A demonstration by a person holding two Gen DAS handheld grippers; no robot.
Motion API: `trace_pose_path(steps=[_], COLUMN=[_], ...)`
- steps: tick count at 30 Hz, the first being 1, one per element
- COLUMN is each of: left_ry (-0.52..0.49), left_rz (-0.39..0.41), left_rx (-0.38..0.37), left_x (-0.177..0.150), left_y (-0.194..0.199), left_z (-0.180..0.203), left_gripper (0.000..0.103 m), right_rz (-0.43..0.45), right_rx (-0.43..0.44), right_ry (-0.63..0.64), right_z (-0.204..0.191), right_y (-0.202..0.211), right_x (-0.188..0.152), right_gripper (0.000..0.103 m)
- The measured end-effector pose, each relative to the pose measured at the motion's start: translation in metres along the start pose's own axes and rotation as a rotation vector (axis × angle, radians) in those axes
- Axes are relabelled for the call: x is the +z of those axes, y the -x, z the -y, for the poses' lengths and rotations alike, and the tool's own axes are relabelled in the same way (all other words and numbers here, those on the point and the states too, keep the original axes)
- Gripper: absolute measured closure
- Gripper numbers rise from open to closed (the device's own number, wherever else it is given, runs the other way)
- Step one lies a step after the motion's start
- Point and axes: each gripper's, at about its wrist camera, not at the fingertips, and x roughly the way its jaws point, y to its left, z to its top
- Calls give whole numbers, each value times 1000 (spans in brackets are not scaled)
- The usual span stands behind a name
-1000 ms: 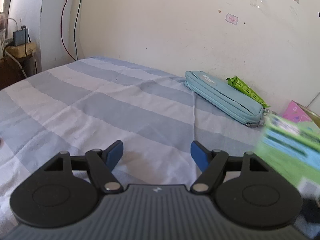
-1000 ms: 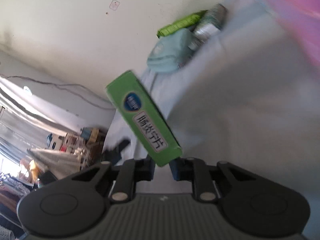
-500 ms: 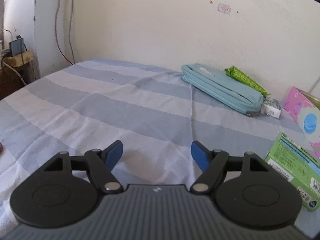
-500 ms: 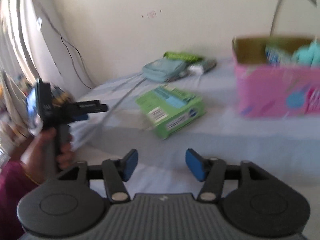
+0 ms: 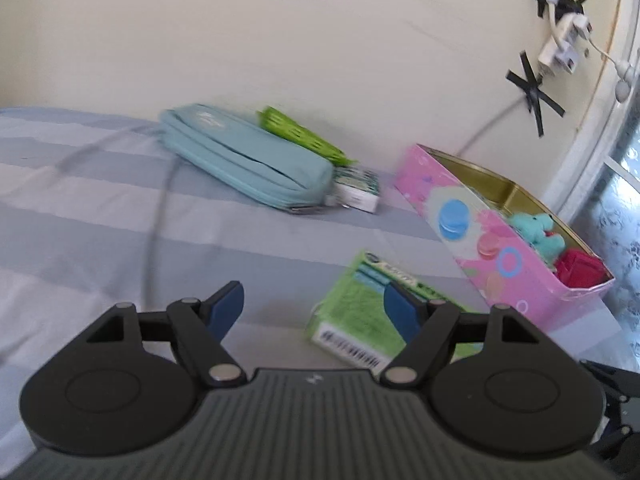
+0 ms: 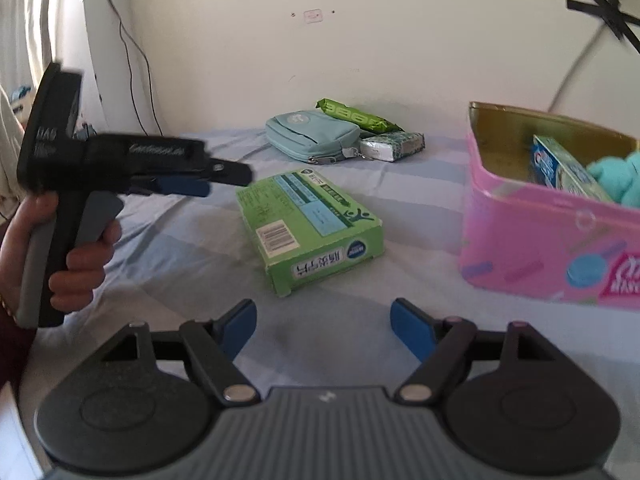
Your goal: Organize objects
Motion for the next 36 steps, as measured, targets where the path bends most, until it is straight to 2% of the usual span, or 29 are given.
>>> trace_pose_path(steps=[4, 5, 7, 8, 9, 12, 19, 24, 30, 36], left_ry=[22, 24, 10, 7, 11, -14, -7, -112, -179, -297], left_rz=[-57, -50, -49, -56, -71, -73, -85, -120, -186, -207], left_rx=[-42, -53, -66, -91, -130, -117, -191, -231, -330, -376], left_x=[0, 0, -3, -4, -5, -13, -53, -80, -90, -96], left_y=[-22, -22, -22, -21, -19, -10, 24, 35, 21, 9], left_z=[2, 1, 4, 6, 6, 18, 51, 107, 160, 208], left_gripper=[26, 26, 30, 38, 38, 38, 38, 37, 37, 35], right_rz=[-15, -17, -17, -17, -15, -9, 0, 2, 19, 31], right_rx=[-10, -11, -1, 11, 11, 5, -14, -50, -161, -226], right_ry=[60, 69, 74, 71, 69, 68, 55, -7, -54, -129], right_z=[-8, -9, -10, -10, -11, -11, 7, 34, 61, 88], right_y=[-18, -24, -30, -32, -34, -31, 15, 61, 109, 130], right_x=[10, 12, 18, 20, 21, 18, -12, -43, -75, -93], right_gripper=[26, 26, 26, 30, 30, 35, 37, 36, 35, 32])
